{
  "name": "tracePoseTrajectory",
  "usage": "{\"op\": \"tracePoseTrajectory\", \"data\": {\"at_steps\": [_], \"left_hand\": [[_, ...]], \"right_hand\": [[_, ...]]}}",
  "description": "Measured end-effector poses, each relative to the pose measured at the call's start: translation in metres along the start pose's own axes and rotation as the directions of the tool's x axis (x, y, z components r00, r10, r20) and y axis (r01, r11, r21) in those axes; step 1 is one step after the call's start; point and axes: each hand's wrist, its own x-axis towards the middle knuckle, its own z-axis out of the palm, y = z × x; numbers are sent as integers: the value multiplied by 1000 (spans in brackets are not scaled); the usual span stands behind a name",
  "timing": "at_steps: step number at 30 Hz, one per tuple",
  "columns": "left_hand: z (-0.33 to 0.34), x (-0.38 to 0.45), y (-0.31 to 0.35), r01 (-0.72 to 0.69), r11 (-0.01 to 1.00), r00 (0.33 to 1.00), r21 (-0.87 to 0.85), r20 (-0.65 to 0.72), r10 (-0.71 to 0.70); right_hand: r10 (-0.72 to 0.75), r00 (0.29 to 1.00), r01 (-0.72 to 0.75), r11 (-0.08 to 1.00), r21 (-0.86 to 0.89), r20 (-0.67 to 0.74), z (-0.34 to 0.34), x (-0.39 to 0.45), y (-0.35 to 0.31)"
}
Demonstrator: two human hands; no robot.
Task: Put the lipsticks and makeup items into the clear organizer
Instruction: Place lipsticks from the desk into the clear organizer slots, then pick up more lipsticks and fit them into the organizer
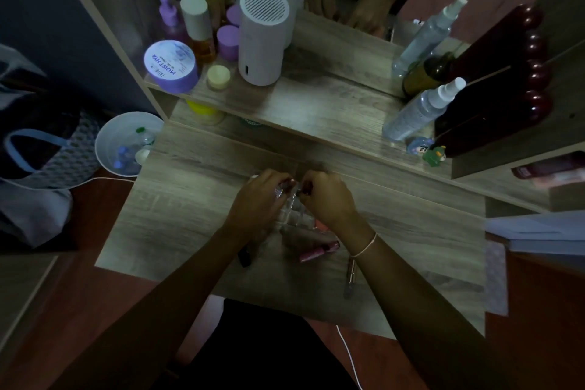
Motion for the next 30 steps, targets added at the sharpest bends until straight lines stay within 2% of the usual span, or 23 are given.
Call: {"op": "tracePoseTrajectory", "data": {"at_steps": [6, 18, 23, 25, 30], "left_hand": [[-3, -6, -1, 22, 999, 999, -45, -25, -23], [-10, -22, 6, 19, 1000, 999, -5, -37, -19], [-10, -29, 13, 47, 998, 998, -34, -41, -48], [-7, -36, 15, 10, 999, 999, -32, -41, -12], [16, -57, 26, -204, 979, 979, -19, -17, 204]], "right_hand": [[15, 1000, -15, 1000, 9, -20, 0, -1, -3], [22, 998, -19, 999, 38, -66, -2, -14, 1], [47, 992, -31, 990, 140, -114, -9, -34, 17], [85, 978, -49, 981, 189, -188, -12, -47, 27], [238, 905, -138, 948, 285, -352, -11, -82, 62]]}}
